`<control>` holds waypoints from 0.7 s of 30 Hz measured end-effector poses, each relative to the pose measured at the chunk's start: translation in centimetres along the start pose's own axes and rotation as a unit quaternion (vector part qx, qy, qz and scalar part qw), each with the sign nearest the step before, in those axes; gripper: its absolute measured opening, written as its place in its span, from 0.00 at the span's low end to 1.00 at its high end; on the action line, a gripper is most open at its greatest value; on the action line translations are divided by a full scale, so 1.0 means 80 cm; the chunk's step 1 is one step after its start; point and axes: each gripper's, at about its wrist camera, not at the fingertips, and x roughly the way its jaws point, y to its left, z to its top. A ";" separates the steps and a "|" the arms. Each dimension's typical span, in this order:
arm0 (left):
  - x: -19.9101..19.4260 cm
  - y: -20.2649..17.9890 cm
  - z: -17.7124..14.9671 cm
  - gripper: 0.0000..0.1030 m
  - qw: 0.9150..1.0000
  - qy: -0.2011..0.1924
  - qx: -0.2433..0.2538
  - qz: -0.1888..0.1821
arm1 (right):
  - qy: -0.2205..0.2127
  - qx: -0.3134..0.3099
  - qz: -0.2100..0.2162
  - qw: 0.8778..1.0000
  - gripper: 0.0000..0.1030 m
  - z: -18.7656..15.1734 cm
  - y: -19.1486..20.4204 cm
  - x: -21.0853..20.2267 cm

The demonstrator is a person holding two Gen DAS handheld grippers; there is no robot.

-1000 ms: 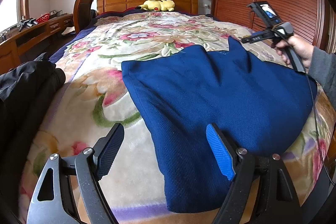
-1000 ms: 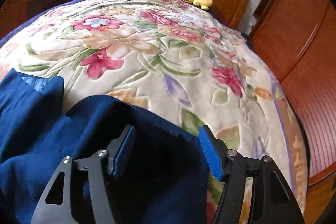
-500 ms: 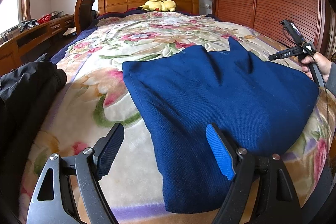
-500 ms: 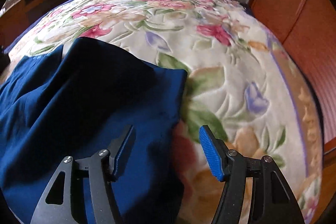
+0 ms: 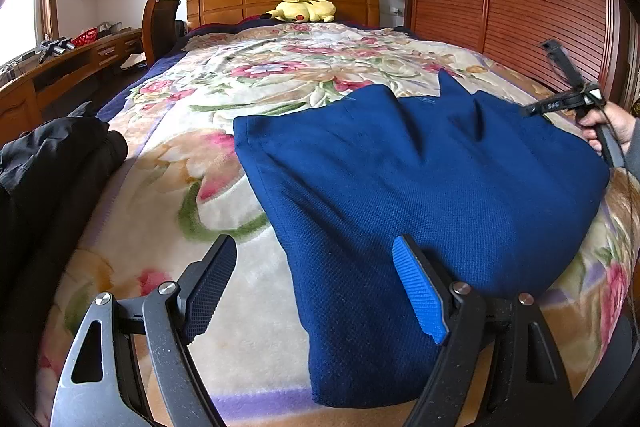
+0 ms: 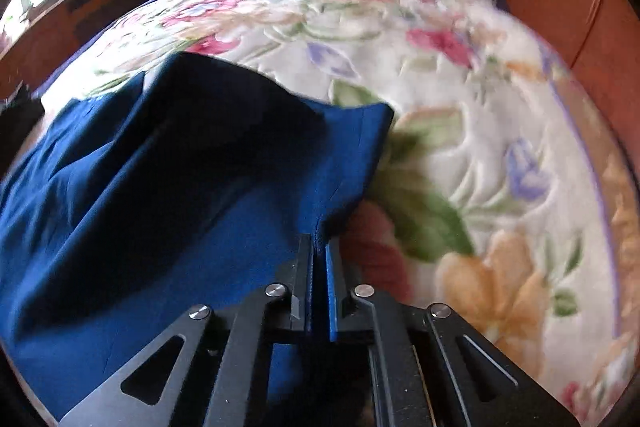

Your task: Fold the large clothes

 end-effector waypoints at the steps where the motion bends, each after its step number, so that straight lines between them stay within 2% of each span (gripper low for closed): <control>1: 0.000 0.000 0.000 0.79 1.000 0.000 0.000 0.000 | -0.006 -0.003 -0.017 1.000 0.03 -0.001 -0.003 -0.010; 3: 0.000 0.000 0.000 0.79 1.000 0.000 0.000 -0.004 | -0.002 0.016 -0.042 0.999 0.03 -0.003 -0.016 -0.026; 5: 0.001 0.000 -0.001 0.79 1.000 0.000 0.001 -0.004 | -0.004 0.023 -0.032 0.999 0.03 -0.010 -0.025 -0.036; 9: 0.002 0.000 0.000 0.79 1.000 0.000 0.001 -0.003 | 0.013 0.014 -0.049 0.999 0.03 -0.025 -0.021 -0.033; 12: 0.000 -0.001 -0.001 0.79 1.000 -0.001 0.002 0.001 | -0.001 0.029 -0.049 0.998 0.04 -0.032 -0.022 -0.040; 13: -0.001 -0.001 -0.001 0.79 1.000 -0.002 0.003 0.002 | -0.007 0.029 -0.054 0.998 0.09 -0.034 -0.020 -0.044; 14: -0.001 -0.002 -0.002 0.79 1.000 -0.002 0.003 0.002 | -0.014 0.028 -0.065 0.997 0.20 -0.033 -0.014 -0.050; 15: -0.002 -0.001 -0.003 0.79 1.000 -0.003 0.002 0.002 | -0.019 0.027 -0.073 0.997 0.26 -0.036 -0.010 -0.059; 17: -0.002 -0.001 -0.003 0.79 1.000 -0.003 0.001 0.001 | -0.034 0.029 -0.067 0.997 0.48 -0.044 -0.003 -0.079; 19: -0.002 -0.001 -0.003 0.79 1.000 -0.003 0.000 0.001 | -0.047 0.033 -0.065 0.996 0.59 -0.059 0.007 -0.101; 21: -0.002 0.000 -0.003 0.79 1.000 -0.003 0.002 0.002 | -0.056 0.038 -0.053 0.996 0.59 -0.076 0.012 -0.115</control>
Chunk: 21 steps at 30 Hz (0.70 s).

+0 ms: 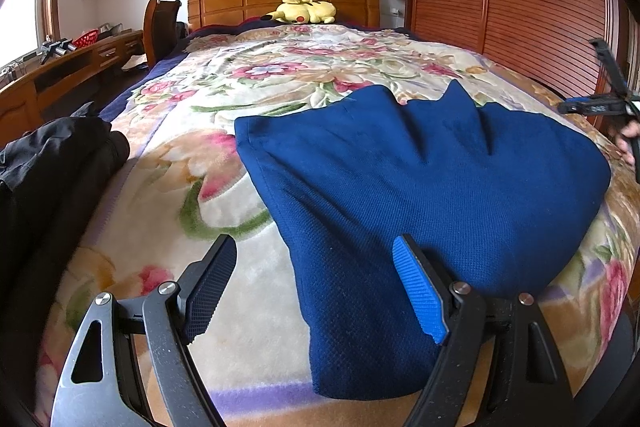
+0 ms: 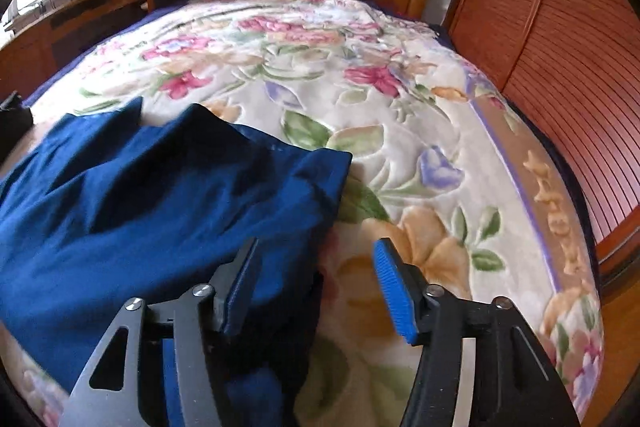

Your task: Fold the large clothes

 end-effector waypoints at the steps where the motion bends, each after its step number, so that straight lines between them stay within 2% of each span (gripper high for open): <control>1: 0.000 0.000 0.000 0.79 1.000 0.000 0.000 0.000 | -0.002 0.002 0.009 1.000 0.59 -0.008 0.001 -0.008; 9: 0.000 0.000 0.000 0.79 1.000 -0.001 0.000 0.003 | 0.002 -0.002 0.062 0.998 0.59 -0.065 0.015 -0.048; 14: -0.003 0.001 -0.002 0.79 1.000 -0.003 -0.002 0.004 | 0.014 -0.008 0.048 0.999 0.59 -0.089 0.018 -0.051; 21: -0.017 0.002 -0.009 0.79 1.000 -0.008 -0.009 -0.004 | 0.025 0.038 0.065 0.997 0.61 -0.106 0.013 -0.036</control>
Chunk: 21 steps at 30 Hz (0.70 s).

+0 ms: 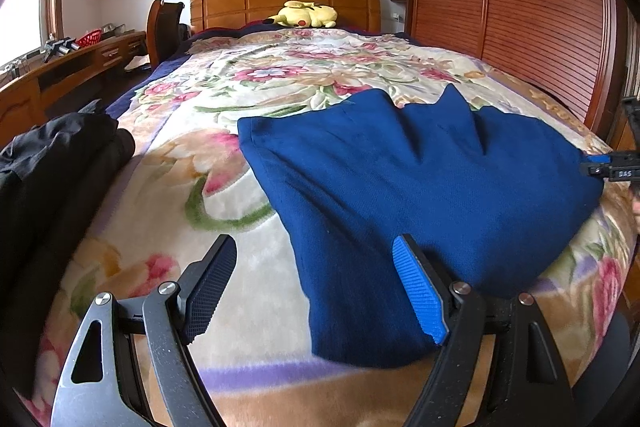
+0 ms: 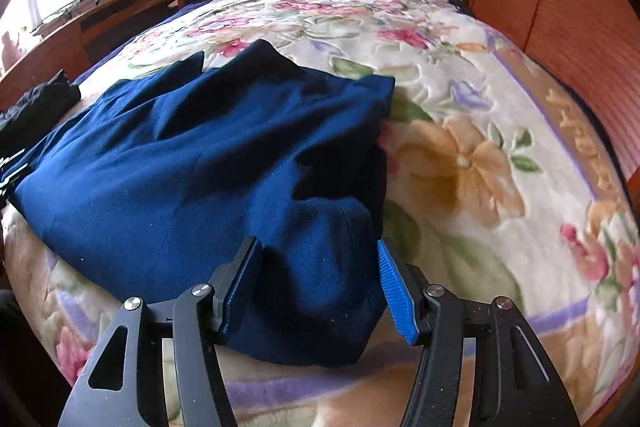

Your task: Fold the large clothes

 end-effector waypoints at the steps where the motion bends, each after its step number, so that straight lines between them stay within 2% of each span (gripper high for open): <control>1: -0.003 0.001 -0.002 0.79 1.000 -0.001 -0.003 -0.002 | 0.001 0.006 -0.003 1.000 0.66 0.000 0.000 0.004; 5: -0.012 0.001 -0.009 0.79 1.000 -0.004 -0.009 -0.005 | 0.001 0.017 -0.017 1.000 0.76 -0.005 0.003 0.021; 11: -0.028 0.000 -0.022 0.79 1.000 -0.009 -0.014 -0.008 | 0.005 0.034 -0.005 0.999 0.76 -0.007 0.010 0.036; 13: -0.030 0.000 -0.025 0.76 1.000 -0.010 -0.015 -0.011 | 0.005 0.034 -0.002 0.999 0.76 -0.008 0.011 0.037; 16: -0.027 -0.002 -0.025 0.66 1.000 -0.007 -0.020 -0.023 | 0.007 0.049 0.015 0.999 0.76 -0.009 0.006 0.045; 21: -0.019 -0.008 -0.023 0.35 0.998 0.004 -0.028 -0.052 | 0.001 0.046 0.035 0.998 0.58 -0.012 0.010 0.049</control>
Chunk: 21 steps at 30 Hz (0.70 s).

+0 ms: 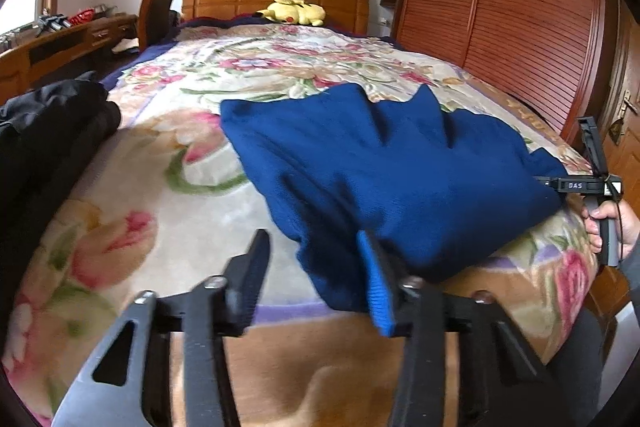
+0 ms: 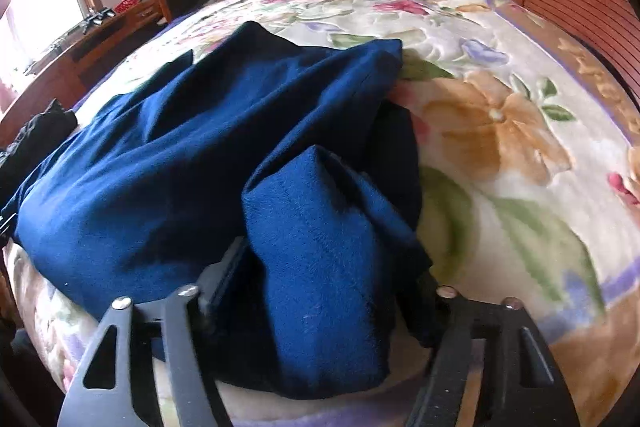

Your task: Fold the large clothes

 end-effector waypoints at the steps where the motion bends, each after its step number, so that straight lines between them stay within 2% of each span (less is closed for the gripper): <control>1: 0.000 -0.004 0.000 0.32 1.000 0.000 0.003 0.000 | -0.003 -0.006 -0.001 1.000 0.54 -0.001 0.001 -0.001; 3: -0.002 -0.013 0.000 0.23 1.000 0.000 0.009 0.005 | -0.010 -0.020 -0.006 1.000 0.45 -0.003 0.004 -0.005; 4: -0.003 -0.019 0.000 0.21 1.000 -0.002 0.018 0.016 | -0.020 -0.028 -0.011 0.999 0.35 -0.006 0.007 -0.010; 6: -0.006 -0.026 0.001 0.11 0.999 -0.003 0.027 0.026 | -0.034 -0.053 -0.026 0.998 0.31 -0.010 0.016 -0.019; 7: -0.009 -0.028 0.002 0.10 0.999 -0.006 0.026 0.027 | -0.037 -0.062 -0.032 0.997 0.29 -0.012 0.019 -0.022; 14: -0.039 -0.037 0.005 0.07 0.998 -0.029 0.031 0.037 | -0.055 -0.069 -0.029 0.996 0.24 -0.013 0.020 -0.055; 21: -0.096 -0.050 -0.007 0.07 0.997 -0.060 0.033 0.018 | -0.083 -0.085 -0.008 0.993 0.24 -0.035 0.028 -0.134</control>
